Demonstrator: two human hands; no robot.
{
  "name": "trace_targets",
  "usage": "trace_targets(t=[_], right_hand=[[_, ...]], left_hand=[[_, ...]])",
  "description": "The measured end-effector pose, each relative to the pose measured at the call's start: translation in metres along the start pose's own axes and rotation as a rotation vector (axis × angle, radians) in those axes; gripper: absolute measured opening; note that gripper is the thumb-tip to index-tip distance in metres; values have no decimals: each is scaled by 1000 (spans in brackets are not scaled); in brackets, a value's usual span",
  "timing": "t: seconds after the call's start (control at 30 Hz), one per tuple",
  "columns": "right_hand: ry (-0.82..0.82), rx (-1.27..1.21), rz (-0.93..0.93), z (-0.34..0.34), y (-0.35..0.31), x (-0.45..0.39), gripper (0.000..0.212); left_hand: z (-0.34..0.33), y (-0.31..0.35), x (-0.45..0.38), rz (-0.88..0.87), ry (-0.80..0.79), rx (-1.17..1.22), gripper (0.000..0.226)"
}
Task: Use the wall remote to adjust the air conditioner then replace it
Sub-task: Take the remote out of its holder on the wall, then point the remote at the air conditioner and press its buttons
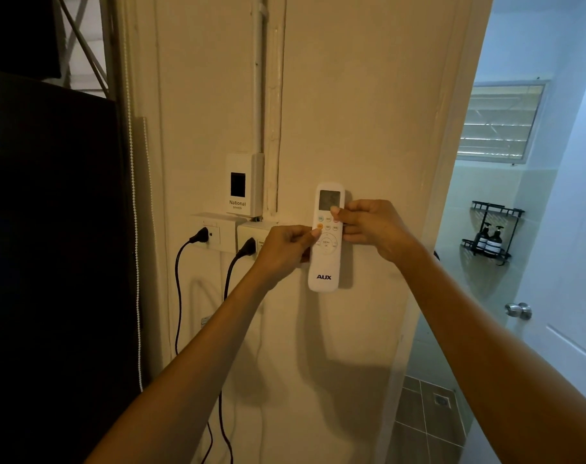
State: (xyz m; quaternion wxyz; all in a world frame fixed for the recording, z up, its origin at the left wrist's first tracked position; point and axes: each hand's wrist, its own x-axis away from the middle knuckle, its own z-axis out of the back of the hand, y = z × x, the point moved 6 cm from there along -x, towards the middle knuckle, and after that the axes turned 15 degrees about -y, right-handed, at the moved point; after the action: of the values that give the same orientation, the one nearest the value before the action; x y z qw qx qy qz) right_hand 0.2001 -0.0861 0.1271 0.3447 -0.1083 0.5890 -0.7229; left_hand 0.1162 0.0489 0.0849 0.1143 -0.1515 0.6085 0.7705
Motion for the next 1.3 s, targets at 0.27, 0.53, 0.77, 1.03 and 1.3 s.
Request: trace_targets(t=[0.27, 0.53, 0.77, 1.03, 1.3], right_hand=[[-162, 6, 7, -23, 8, 25, 38], [-218, 24, 1, -75, -7, 66, 43], [-183, 6, 42, -134, -31, 123, 42], [-179, -72, 67, -210, -57, 213, 42], [-187, -81, 106, -244, -108, 270, 43]], left_hand=[[4, -10, 23, 33, 14, 88, 28], [22, 3, 86, 37, 37, 105, 25], [41, 33, 173, 17, -2, 122, 16], [56, 62, 285, 65, -16, 104, 9], [64, 112, 349, 27, 15, 56, 7]])
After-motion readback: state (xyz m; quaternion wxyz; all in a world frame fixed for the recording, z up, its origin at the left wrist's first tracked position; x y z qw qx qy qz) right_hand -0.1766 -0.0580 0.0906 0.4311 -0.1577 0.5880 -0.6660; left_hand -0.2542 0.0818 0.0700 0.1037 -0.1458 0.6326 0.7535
